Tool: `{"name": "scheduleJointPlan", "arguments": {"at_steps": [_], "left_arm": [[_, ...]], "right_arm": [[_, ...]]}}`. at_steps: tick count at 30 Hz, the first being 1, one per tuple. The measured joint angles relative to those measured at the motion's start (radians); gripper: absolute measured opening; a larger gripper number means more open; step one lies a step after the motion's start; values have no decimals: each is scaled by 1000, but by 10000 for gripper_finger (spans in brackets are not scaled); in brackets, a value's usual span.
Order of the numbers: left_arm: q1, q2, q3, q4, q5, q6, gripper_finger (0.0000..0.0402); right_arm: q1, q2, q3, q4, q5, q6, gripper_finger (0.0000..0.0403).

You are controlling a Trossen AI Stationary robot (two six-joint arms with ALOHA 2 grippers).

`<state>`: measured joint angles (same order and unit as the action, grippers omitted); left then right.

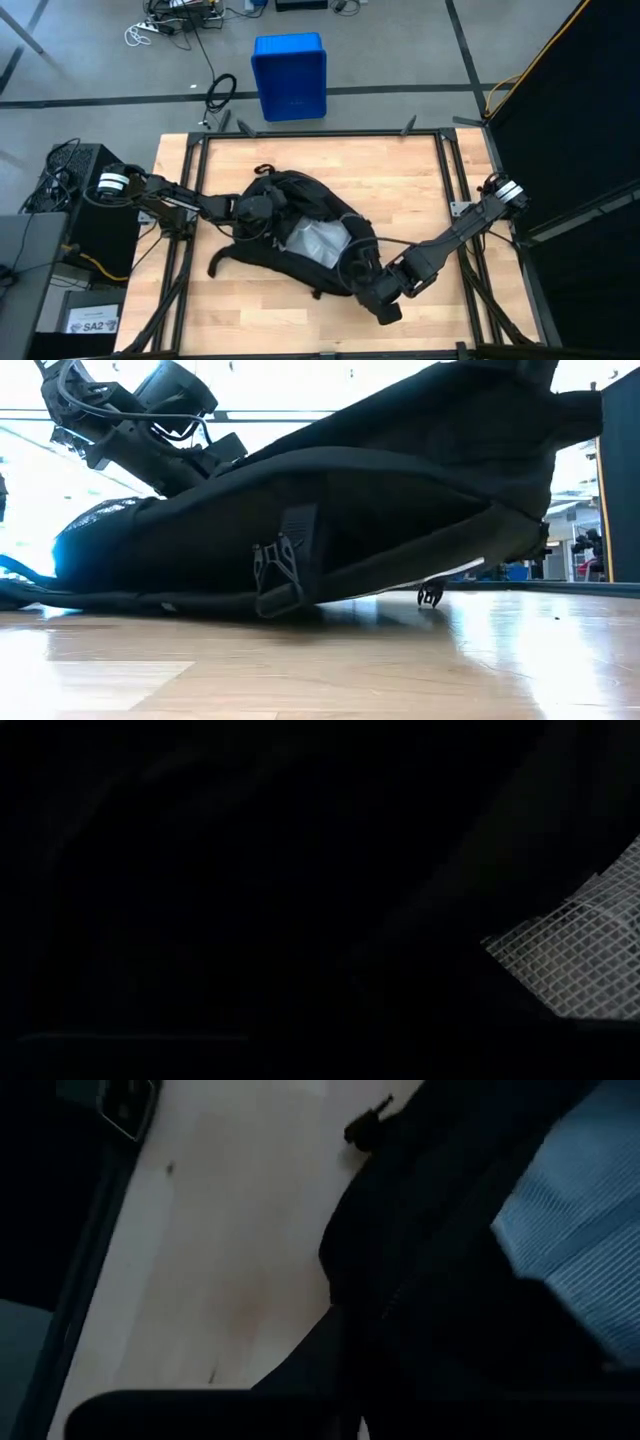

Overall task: Unpack backpack
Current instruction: Open the backpack

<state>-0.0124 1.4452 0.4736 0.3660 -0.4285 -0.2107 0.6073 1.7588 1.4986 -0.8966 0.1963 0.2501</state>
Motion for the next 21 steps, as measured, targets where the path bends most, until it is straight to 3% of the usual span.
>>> {"name": "scheduleJointPlan", "arguments": {"at_steps": [7, 16, 18, 21], "left_arm": [[-1, 1, 0, 1, 8, 2, 97], [-1, 2, -1, 18, 13, 25, 97], [-2, 2, -1, 19, 13, 27, 97], [-2, 2, 0, 16, 14, 27, 97]], "right_arm": [[-6, -1, 39, 33, -112, -101, 33], [-83, 2, 39, 106, 327, -116, 22], [-109, 3, 23, 160, 315, -114, 22], [-135, 4, -49, 268, 172, -140, 26]]}}
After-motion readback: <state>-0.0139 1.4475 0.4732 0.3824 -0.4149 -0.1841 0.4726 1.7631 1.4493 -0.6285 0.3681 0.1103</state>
